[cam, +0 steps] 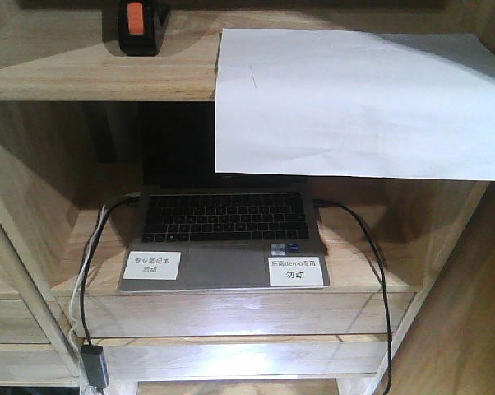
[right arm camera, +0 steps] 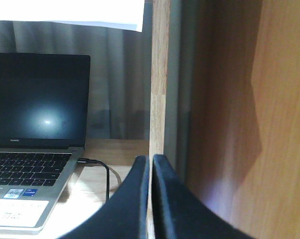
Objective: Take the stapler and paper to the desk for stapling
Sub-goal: 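Move the left gripper toward the black stapler on the upper shelf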
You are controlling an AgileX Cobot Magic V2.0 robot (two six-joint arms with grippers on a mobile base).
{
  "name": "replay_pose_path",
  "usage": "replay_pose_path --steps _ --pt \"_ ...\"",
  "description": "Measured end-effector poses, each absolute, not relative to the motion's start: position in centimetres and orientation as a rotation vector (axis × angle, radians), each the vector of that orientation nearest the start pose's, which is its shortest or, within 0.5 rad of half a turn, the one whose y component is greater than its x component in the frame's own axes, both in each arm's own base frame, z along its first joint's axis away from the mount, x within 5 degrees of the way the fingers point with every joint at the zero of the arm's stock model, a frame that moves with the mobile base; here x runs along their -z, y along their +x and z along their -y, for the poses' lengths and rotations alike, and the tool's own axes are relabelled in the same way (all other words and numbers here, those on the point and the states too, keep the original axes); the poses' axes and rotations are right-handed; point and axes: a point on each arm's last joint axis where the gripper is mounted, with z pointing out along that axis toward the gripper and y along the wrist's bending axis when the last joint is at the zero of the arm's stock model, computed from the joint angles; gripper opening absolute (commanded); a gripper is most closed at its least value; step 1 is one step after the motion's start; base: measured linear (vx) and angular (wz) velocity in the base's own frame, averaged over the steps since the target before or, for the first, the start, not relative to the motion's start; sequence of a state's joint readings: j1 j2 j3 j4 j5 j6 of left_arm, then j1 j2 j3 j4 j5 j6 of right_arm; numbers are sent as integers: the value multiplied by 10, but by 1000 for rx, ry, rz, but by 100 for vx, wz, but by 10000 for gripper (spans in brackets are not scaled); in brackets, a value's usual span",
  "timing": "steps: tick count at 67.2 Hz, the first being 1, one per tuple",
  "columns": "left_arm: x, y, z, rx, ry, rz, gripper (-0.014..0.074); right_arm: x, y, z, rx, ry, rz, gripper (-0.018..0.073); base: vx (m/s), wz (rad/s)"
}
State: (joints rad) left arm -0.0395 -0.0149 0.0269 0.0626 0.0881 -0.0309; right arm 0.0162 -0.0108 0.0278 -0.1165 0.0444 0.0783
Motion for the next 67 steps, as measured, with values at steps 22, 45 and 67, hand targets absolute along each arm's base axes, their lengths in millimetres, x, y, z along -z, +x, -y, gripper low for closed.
replay_pose_path --steps 22,45,67 --pt "-197 56 2 2 52 -1583 -7 -200 57 0 21 -38 -1544 -9 0 0" --pt "-197 56 2 2 52 -1583 -7 -200 57 0 21 -38 -1544 -9 0 0" --pt "-197 56 2 2 52 -1583 -7 -200 57 0 21 -38 -1544 -9 0 0"
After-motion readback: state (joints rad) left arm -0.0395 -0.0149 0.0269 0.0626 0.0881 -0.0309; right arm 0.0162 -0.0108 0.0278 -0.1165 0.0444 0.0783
